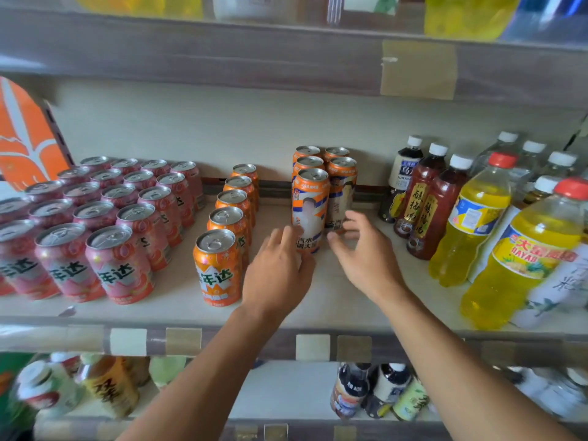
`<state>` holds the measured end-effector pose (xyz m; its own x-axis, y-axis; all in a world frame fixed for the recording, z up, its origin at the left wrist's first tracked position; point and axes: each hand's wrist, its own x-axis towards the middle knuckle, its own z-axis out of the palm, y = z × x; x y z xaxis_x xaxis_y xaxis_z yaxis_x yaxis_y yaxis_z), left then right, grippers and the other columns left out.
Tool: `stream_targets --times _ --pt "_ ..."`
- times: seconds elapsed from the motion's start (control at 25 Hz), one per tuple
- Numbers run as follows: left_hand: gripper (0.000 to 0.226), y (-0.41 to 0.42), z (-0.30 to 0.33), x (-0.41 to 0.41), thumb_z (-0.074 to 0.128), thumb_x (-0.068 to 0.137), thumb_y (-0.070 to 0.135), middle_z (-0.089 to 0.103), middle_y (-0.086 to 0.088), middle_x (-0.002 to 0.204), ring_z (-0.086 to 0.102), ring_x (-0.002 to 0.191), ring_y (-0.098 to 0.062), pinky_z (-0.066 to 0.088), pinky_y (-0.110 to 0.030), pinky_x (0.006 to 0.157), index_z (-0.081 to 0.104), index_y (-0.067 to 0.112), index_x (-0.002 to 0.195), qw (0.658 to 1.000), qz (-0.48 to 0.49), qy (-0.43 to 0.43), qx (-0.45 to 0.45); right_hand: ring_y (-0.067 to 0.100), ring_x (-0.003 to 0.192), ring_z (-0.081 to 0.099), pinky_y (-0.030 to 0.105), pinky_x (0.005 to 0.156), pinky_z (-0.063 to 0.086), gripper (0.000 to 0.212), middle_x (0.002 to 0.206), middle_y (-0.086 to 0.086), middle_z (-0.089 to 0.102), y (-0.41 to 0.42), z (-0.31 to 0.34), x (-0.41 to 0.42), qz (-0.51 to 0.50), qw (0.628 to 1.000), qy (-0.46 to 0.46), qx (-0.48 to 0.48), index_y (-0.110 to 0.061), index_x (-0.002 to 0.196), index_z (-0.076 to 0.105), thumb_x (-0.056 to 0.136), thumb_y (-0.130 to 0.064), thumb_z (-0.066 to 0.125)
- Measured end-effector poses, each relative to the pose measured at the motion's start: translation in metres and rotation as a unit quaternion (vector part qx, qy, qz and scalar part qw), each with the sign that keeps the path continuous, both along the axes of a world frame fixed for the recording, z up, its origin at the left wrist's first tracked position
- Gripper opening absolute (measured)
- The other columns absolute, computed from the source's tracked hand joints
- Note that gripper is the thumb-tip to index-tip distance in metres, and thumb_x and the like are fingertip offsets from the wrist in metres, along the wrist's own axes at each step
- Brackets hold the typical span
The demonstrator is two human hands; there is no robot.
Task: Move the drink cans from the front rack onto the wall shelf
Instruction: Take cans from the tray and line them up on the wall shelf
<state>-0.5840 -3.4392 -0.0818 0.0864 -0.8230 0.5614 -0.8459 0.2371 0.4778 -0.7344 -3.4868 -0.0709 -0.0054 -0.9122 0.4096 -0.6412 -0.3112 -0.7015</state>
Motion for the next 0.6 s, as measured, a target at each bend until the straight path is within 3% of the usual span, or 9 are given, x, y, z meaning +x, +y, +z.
stream_targets --times 0.2,0.6 --pt "0.036 0.022 0.015 -0.008 0.053 0.091 0.032 0.058 -0.003 0.116 0.056 0.105 -0.026 0.053 -0.041 0.068 0.049 0.02 0.125 0.999 -0.016 -0.045 -0.006 0.016 0.117 0.058 0.029 0.093 0.045 0.047 0.128 0.0 0.062 0.058 -0.009 -0.008 -0.03 0.992 0.054 -0.107 -0.016 0.135 0.052 0.092 -0.031 0.063" --pt "0.031 0.06 0.034 -0.021 0.051 0.093 0.037 0.06 0.005 0.116 0.06 0.103 -0.019 0.052 -0.037 0.07 0.048 0.023 0.121 0.978 -0.206 0.0 -0.042 0.008 0.115 0.054 0.022 0.09 0.043 0.047 0.128 -0.006 0.059 0.141 0.008 -0.026 -0.155 0.978 0.108 -0.088 -0.021 0.138 0.048 0.094 -0.033 0.06"
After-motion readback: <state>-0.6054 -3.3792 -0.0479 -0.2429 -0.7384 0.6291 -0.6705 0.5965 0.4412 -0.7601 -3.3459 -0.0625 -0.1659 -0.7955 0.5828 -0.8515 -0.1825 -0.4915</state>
